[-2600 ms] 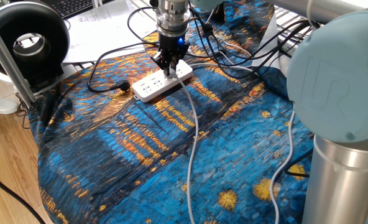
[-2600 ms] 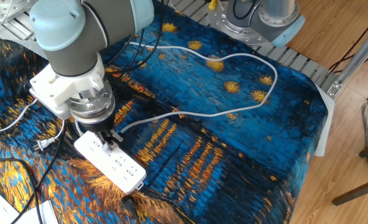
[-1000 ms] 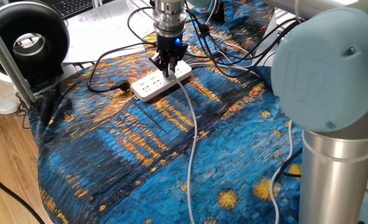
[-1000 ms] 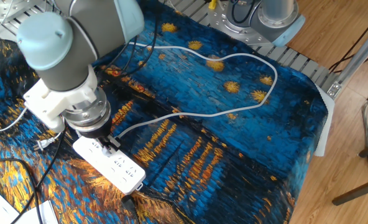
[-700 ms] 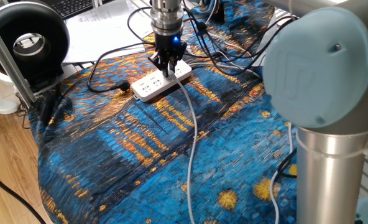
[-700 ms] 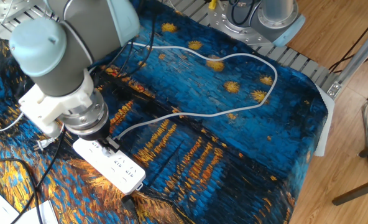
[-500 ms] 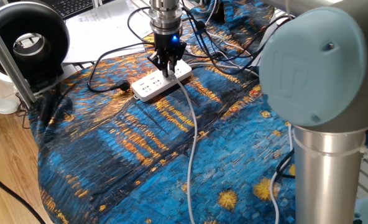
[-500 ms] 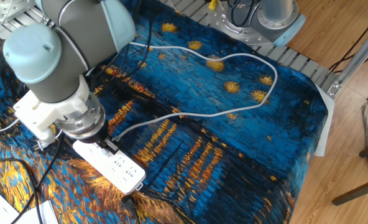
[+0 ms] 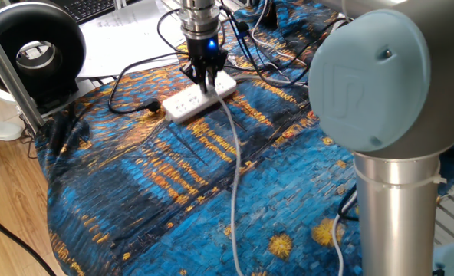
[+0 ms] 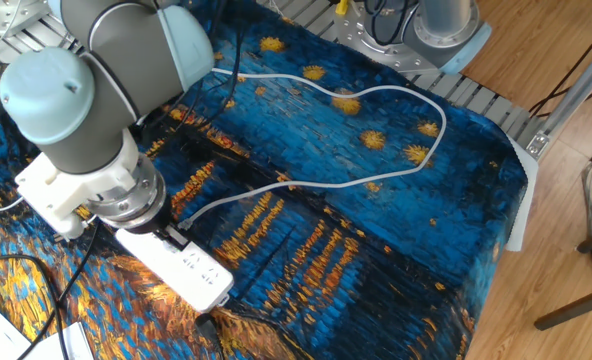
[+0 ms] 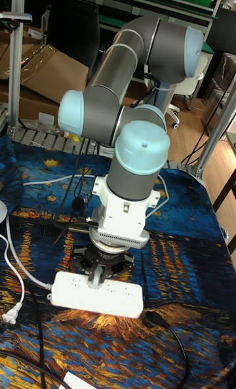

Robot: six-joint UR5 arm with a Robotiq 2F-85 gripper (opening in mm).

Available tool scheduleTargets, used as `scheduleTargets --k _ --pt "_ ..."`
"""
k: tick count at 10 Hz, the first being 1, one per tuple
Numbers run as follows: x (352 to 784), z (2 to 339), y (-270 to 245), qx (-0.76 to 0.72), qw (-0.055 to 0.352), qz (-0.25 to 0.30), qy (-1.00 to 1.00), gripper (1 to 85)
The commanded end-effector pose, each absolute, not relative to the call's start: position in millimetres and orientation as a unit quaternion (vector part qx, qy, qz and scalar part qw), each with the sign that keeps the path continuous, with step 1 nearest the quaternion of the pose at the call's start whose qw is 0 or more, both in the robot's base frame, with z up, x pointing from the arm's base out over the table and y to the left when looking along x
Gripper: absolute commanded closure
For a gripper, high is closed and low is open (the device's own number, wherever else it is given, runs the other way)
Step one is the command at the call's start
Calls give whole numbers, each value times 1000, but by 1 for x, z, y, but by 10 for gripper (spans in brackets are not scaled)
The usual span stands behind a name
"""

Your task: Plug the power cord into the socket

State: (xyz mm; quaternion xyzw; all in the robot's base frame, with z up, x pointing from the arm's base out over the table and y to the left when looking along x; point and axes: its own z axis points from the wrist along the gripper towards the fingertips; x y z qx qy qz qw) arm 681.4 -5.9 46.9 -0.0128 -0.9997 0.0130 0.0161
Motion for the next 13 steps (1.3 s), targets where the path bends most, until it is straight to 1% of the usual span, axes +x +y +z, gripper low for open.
scheduleTargets --k 1,2,4,5,6,8,9,10,12,13 --pt "683 51 4 -21 8 22 -999 837" --pt "683 51 5 -17 8 14 -1000 803" --pt "686 47 8 0 3 3 -1000 677" --pt "688 47 9 11 0 -3 -1000 560" --pt "688 49 11 19 -1 -12 -1000 473" --pt "688 52 8 26 -1 -10 -1000 430" --pt "688 53 8 23 -1 -7 -1000 433" --pt "691 54 7 20 -3 -6 -1000 467" --pt "699 58 -6 26 0 8 -1000 507" --pt "699 57 -7 28 -1 10 -1000 510"
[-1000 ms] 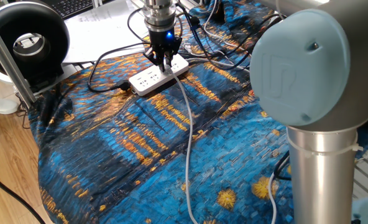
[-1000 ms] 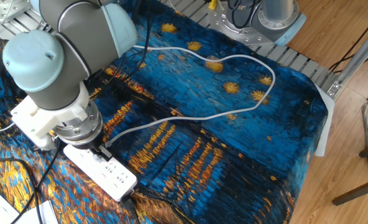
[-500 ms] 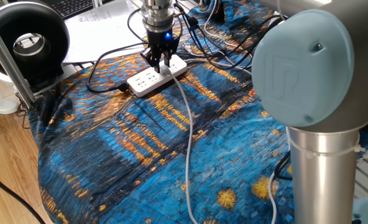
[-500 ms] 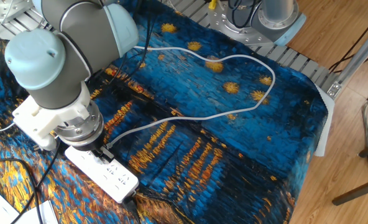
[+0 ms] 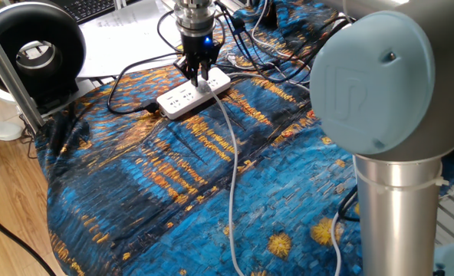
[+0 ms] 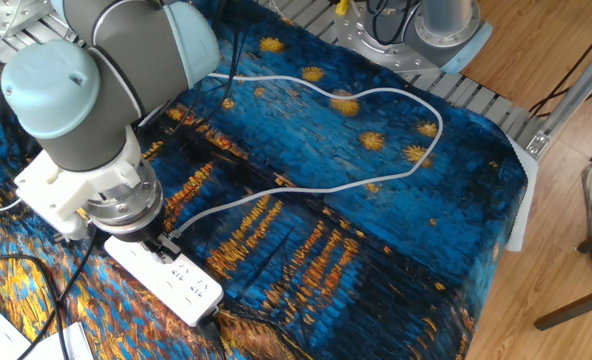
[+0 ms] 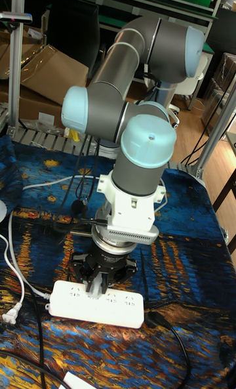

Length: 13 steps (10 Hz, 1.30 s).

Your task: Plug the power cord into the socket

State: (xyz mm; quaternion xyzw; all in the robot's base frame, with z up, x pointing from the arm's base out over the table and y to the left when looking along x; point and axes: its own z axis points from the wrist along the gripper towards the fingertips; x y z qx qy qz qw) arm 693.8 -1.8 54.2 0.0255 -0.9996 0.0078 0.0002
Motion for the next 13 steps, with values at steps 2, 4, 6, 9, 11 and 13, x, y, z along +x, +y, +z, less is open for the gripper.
scheduleTargets --k 2,4,6,9,11,13 --pt "706 56 -8 27 -5 10 -1000 510" --pt "699 54 -2 18 2 7 -1000 533" --pt "698 53 -1 11 3 9 -1000 543" --pt "700 47 -2 0 3 13 -1000 590" --pt "702 43 0 -7 2 13 -1000 607" --pt "699 40 3 -15 7 13 -1000 677"
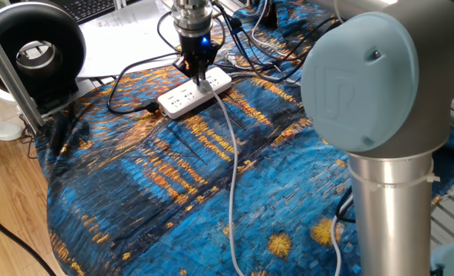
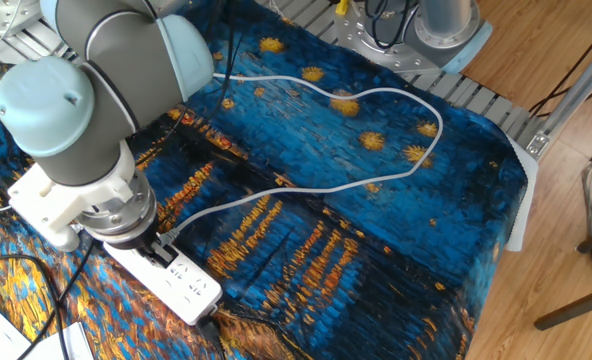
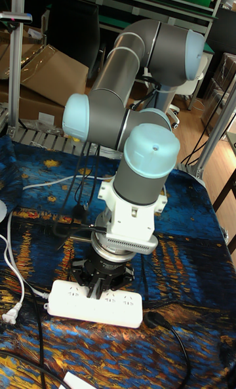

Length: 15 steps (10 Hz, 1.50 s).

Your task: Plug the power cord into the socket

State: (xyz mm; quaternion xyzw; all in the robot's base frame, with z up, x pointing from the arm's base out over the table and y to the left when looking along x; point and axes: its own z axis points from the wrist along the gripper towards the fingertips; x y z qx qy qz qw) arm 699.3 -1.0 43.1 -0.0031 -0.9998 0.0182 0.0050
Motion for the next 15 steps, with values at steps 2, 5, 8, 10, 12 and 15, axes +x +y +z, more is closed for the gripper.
scheduleTargets --k 2,5,8,10,12,15 --pt "697 40 7 -20 11 6 -1000 707" --pt "700 32 7 -17 7 -8 -1000 710" --pt "703 22 13 -23 6 -12 -1000 713" --pt "702 29 19 -27 9 -8 -1000 717" --pt "702 47 11 -8 16 -12 -1000 677" --pt "697 103 -8 45 12 17 -999 507"
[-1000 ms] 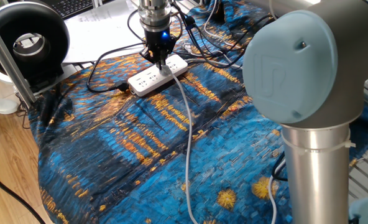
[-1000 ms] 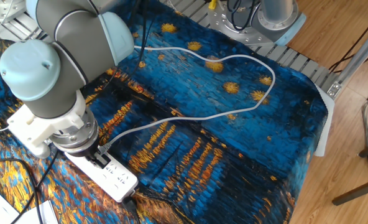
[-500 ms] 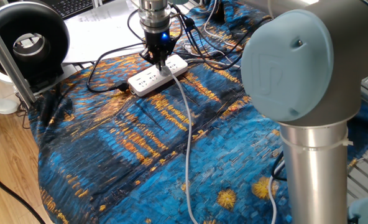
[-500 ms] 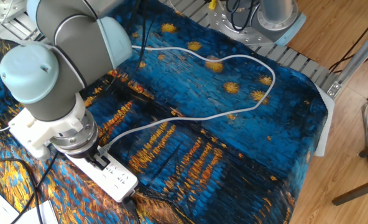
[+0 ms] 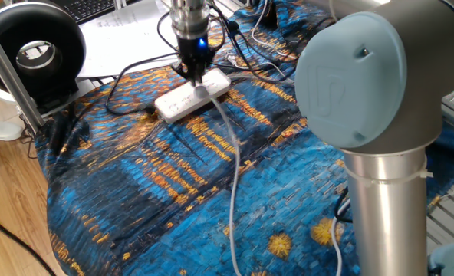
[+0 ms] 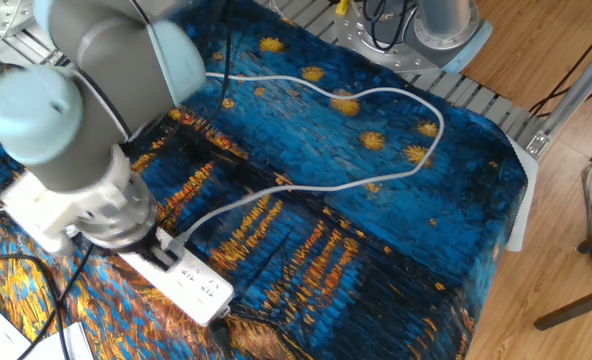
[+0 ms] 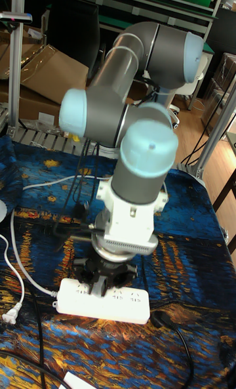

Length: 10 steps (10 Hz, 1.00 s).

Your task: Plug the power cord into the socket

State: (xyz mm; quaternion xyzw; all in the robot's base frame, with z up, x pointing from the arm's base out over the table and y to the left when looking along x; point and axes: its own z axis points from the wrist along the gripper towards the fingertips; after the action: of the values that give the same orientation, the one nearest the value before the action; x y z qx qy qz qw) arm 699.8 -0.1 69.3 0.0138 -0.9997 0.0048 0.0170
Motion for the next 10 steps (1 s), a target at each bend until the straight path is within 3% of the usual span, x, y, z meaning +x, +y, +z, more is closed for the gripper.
scheduleTargets --k 1,2,4,6,9,10 --pt "699 109 -3 39 7 20 -999 510" --pt "702 111 -1 29 2 22 -999 537" --pt "706 115 -5 9 -9 36 -999 843" --pt "712 121 8 -20 -33 6 -999 843" --pt "752 144 24 -23 -141 -34 -989 843" --pt "730 138 21 -22 -99 -26 -995 843"
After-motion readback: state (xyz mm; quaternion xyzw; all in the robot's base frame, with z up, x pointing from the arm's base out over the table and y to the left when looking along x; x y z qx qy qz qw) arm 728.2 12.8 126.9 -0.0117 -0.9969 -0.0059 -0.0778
